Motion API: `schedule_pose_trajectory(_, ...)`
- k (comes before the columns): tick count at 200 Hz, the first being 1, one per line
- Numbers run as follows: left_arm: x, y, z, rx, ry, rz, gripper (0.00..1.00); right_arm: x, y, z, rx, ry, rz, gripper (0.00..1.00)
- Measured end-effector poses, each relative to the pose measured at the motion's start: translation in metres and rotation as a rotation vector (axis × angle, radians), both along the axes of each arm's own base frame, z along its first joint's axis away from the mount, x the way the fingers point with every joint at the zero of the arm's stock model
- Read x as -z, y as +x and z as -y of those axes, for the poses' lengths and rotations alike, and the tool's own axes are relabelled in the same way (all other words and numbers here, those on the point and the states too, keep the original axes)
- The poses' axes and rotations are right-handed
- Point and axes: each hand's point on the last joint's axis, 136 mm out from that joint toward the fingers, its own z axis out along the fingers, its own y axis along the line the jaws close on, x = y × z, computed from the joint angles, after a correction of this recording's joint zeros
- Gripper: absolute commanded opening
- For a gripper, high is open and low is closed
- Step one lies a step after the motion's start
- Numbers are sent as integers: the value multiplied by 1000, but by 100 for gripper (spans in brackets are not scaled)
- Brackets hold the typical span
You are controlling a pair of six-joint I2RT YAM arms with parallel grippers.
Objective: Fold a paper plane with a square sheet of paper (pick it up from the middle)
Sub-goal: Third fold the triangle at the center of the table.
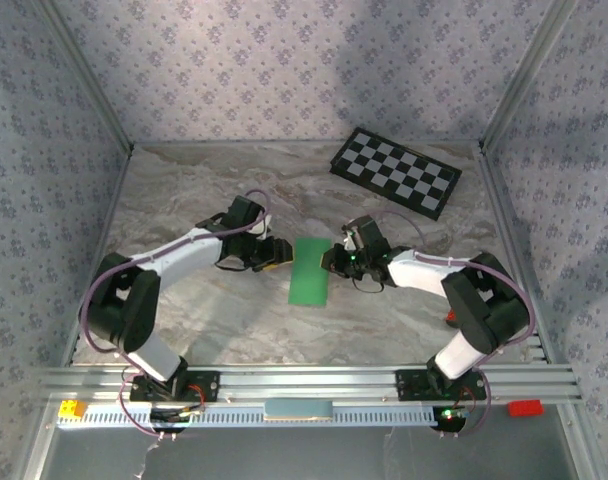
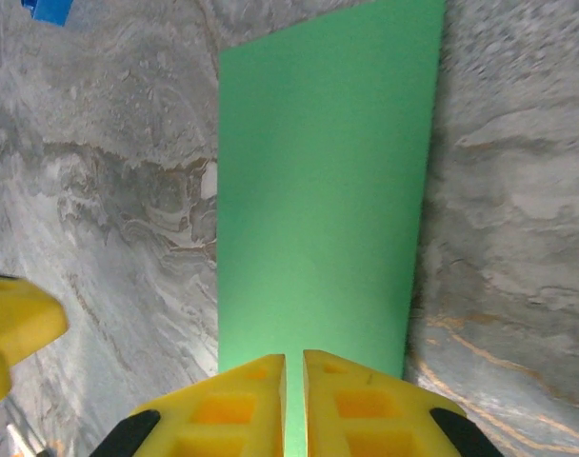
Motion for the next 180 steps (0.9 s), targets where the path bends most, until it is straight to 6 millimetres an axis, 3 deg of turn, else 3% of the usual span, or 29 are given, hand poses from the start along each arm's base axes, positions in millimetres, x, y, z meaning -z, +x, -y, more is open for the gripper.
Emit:
schedule_pose_trajectory(62,25,0,5,-18,-5,-96,51,19,2,-6,-31,30,-68,13)
schedule_pose_trajectory(107,29,6,9,-23,-4,-105,51,36,1,0,-25,21,-113,13)
schedule_pose_trajectory(180,40,8,16,-16,-29,-143,46,37,-1,1,-97,78,-111,13)
